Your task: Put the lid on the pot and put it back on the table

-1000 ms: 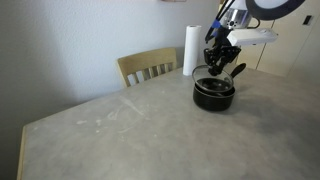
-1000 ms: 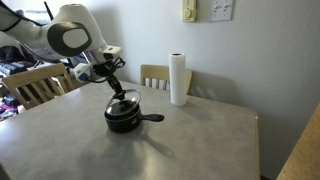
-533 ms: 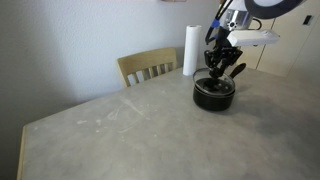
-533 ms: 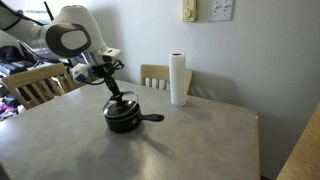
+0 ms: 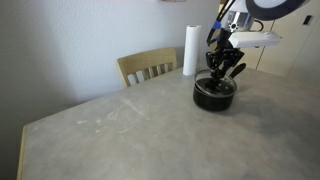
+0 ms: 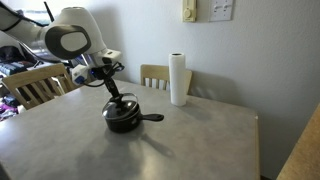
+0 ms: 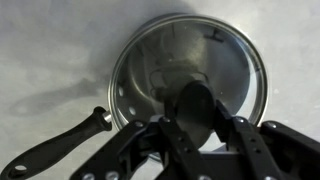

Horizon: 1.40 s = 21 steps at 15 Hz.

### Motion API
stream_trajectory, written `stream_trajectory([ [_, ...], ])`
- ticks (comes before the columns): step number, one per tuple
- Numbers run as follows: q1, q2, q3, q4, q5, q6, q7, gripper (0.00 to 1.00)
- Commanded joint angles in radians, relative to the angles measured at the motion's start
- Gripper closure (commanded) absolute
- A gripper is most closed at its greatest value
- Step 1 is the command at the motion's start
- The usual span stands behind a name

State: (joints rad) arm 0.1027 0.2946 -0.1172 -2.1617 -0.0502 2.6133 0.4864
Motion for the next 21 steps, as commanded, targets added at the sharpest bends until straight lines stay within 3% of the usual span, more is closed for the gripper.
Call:
stream_trajectory([
  [1,-0.026,-0.011,0.038,-0.022,0.068,-0.023,-0.054,0.85],
  [8,-0.026,-0.007,0.05,-0.03,0.115,-0.045,-0.074,0.85],
  [9,-0.026,-0.006,0.05,-0.03,0.115,-0.046,-0.075,0.48],
  [10,-0.024,-0.005,0.049,-0.03,0.113,-0.042,-0.071,0.34],
  [14,-0.016,-0.009,0.048,-0.027,0.098,-0.031,-0.061,0.08],
  [16,-0.01,-0.02,0.046,-0.023,0.09,-0.04,-0.048,0.0],
  [21,0.014,-0.07,0.03,-0.007,0.022,-0.104,-0.001,0.0],
])
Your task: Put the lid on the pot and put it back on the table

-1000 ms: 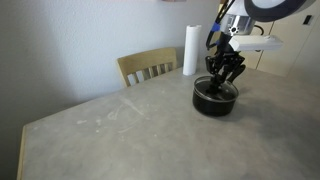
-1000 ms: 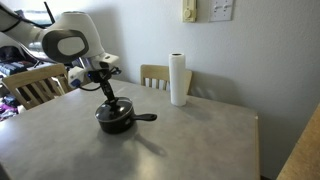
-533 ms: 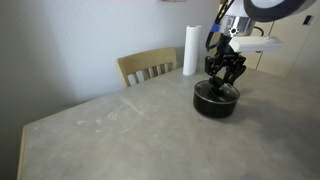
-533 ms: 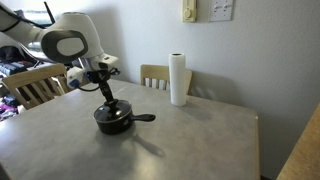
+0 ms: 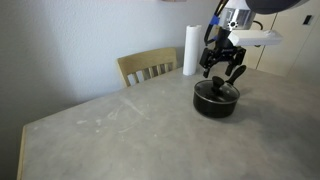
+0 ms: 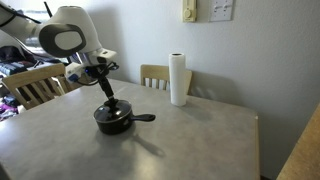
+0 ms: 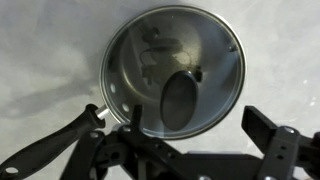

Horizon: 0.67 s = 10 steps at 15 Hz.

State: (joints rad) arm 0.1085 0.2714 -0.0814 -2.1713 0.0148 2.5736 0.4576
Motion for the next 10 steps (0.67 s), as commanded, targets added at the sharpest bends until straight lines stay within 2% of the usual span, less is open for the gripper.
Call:
stream_trajectory([
  [1,0.011,-0.059,-0.008,0.007,-0.065,-0.086,0.045,0.0],
  [6,0.0,-0.104,0.007,0.024,-0.13,-0.171,0.084,0.0],
  [10,-0.014,-0.078,0.016,0.024,-0.105,-0.141,0.062,0.0],
])
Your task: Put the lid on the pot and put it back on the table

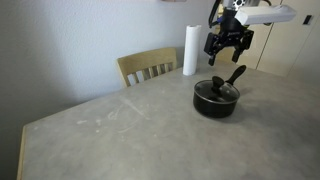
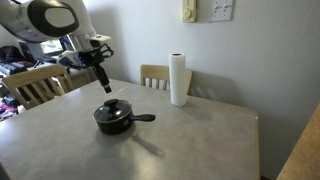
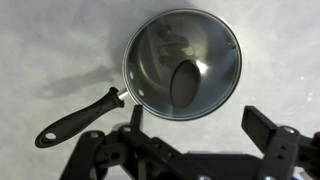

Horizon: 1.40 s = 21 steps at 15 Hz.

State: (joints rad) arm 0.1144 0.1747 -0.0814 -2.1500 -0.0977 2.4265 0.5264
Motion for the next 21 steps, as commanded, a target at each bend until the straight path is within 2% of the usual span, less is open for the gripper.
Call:
stream_trajectory([
  [1,-0.024,0.036,0.016,0.002,0.02,0.029,-0.01,0.0],
  [7,-0.042,0.154,0.014,0.011,0.125,0.107,-0.035,0.0],
  [10,-0.036,0.187,0.005,0.019,0.136,0.122,-0.027,0.0],
  [11,-0.034,0.192,0.003,0.021,0.137,0.123,-0.025,0.25],
  [12,-0.033,0.194,0.002,0.023,0.138,0.123,-0.024,0.26],
  [18,-0.03,0.197,0.006,0.039,0.144,0.112,-0.024,0.69],
  [21,-0.028,0.195,0.011,0.047,0.15,0.095,-0.025,0.85],
])
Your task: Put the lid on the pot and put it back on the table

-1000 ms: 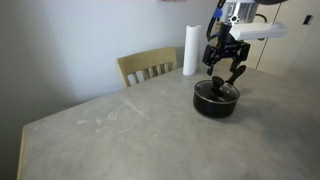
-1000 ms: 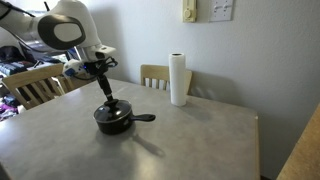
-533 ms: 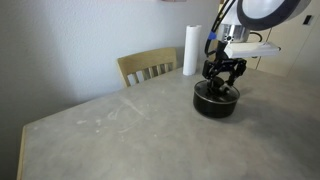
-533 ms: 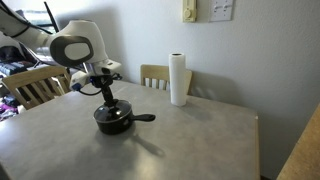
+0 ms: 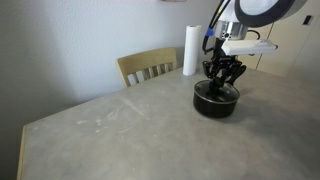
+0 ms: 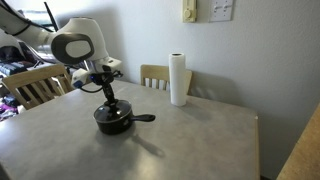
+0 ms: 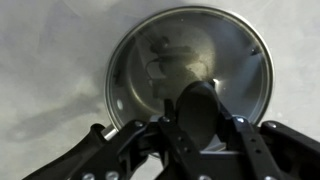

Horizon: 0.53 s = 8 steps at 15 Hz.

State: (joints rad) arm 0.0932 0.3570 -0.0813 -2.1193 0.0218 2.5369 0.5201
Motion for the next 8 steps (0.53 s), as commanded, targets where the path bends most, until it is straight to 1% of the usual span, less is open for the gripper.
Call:
stream_trajectory([
  [1,-0.004,0.01,0.009,0.017,0.026,-0.022,-0.015,0.85],
  [5,0.028,-0.028,0.001,0.03,-0.026,-0.049,0.001,0.85],
  [8,0.071,-0.036,-0.004,0.081,-0.095,-0.087,0.028,0.85],
])
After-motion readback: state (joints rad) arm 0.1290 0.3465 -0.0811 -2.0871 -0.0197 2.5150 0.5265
